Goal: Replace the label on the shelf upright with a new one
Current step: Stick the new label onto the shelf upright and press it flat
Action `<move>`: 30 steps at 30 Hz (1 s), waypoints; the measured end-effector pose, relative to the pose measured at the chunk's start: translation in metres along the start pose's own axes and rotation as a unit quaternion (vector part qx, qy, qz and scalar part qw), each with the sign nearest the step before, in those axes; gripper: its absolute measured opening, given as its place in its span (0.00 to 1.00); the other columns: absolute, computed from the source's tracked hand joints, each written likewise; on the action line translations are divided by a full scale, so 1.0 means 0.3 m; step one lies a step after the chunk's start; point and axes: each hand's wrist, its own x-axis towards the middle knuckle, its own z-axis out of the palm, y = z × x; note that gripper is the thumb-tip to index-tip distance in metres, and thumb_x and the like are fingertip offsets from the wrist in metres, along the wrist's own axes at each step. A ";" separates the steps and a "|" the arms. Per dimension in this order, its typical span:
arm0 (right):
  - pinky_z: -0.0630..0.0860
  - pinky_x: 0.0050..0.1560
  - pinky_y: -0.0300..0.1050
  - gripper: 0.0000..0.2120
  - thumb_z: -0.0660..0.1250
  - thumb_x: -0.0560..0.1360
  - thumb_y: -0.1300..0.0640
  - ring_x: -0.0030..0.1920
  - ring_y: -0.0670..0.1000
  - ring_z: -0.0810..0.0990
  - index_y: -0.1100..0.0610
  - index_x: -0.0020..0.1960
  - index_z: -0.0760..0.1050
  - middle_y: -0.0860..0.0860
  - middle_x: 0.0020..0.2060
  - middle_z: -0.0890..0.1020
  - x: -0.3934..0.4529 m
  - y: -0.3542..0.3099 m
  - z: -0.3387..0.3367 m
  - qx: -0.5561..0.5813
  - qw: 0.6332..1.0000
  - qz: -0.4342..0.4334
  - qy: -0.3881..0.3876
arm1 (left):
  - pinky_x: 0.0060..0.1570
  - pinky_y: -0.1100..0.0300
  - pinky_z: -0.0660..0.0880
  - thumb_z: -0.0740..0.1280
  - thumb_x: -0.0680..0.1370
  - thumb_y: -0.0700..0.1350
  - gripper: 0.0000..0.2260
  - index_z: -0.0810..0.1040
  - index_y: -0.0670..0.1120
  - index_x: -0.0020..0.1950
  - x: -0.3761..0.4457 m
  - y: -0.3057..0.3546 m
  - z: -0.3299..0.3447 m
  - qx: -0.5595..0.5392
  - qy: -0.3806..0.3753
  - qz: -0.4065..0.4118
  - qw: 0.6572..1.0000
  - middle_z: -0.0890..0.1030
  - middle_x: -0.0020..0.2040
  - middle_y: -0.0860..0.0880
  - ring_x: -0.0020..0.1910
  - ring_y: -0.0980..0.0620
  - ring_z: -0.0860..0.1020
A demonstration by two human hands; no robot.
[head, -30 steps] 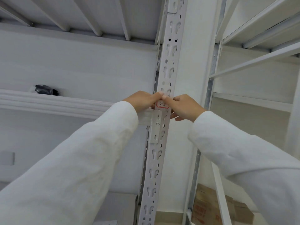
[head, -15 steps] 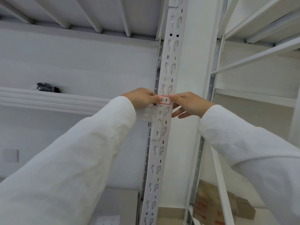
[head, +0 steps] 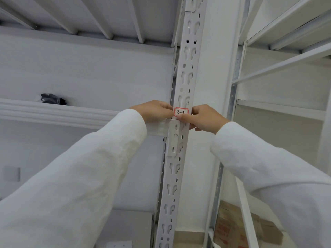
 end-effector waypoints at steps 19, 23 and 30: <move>0.76 0.50 0.46 0.15 0.61 0.76 0.43 0.46 0.50 0.82 0.53 0.53 0.76 0.51 0.47 0.81 -0.013 -0.030 -0.041 0.036 0.993 0.087 -0.065 | 0.67 0.56 0.67 0.60 0.77 0.51 0.13 0.82 0.49 0.53 0.016 -0.016 0.007 -0.015 0.016 0.006 1.000 0.81 0.57 0.51 0.59 0.52 0.76; 0.76 0.50 0.43 0.14 0.59 0.77 0.46 0.46 0.49 0.82 0.52 0.55 0.76 0.52 0.49 0.82 -0.012 -0.009 -0.044 0.066 0.992 0.082 -0.069 | 0.69 0.55 0.66 0.62 0.77 0.50 0.12 0.81 0.49 0.55 0.008 -0.013 0.009 -0.007 0.016 0.010 1.000 0.80 0.59 0.52 0.62 0.51 0.75; 0.78 0.47 0.44 0.15 0.67 0.71 0.41 0.45 0.47 0.82 0.51 0.49 0.79 0.50 0.45 0.83 -0.016 -0.006 -0.003 0.014 0.999 0.047 -0.016 | 0.68 0.57 0.65 0.62 0.77 0.46 0.12 0.78 0.51 0.59 -0.004 -0.002 0.006 -0.015 0.009 0.017 1.000 0.78 0.57 0.52 0.60 0.53 0.73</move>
